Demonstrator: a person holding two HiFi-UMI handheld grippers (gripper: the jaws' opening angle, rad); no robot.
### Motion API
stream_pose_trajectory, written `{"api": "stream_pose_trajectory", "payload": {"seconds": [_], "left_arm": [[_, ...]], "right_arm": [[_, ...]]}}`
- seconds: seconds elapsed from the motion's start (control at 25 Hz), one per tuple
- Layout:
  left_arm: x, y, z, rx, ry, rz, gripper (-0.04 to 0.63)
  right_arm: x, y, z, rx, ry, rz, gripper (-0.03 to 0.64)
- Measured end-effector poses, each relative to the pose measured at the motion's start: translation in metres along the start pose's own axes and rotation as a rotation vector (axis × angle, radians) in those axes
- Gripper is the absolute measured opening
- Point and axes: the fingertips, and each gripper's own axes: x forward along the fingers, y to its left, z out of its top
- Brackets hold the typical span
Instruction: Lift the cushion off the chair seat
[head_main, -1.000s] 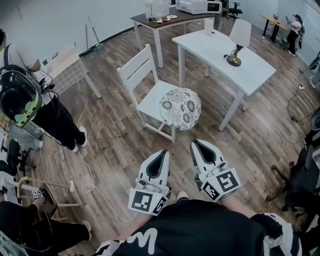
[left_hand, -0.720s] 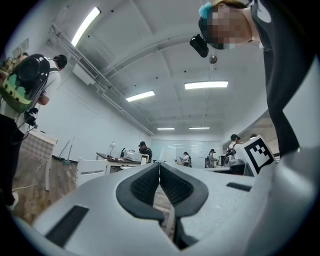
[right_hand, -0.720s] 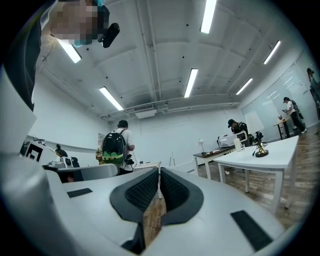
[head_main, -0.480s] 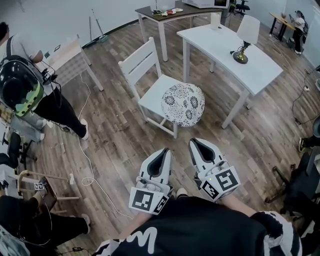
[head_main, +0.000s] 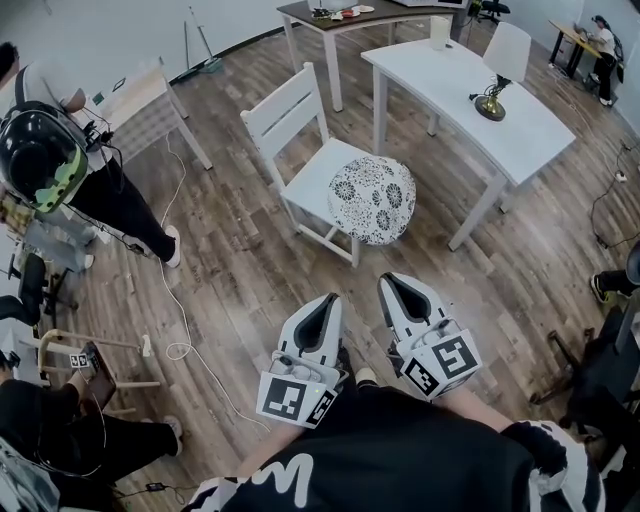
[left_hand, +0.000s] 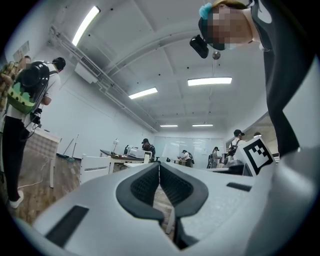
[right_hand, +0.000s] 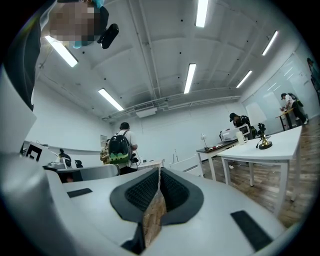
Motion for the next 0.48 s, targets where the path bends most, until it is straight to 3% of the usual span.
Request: {"api": "stream_pose_trajectory", "payload": {"seconds": [0.48], "left_arm": [[0.033, 0.022, -0.001, -0.005, -0.006, -0.035, 0.006]], "right_arm": [[0.029, -0.020, 0.004, -0.015, -0.008, -0.024, 0.026]]}}
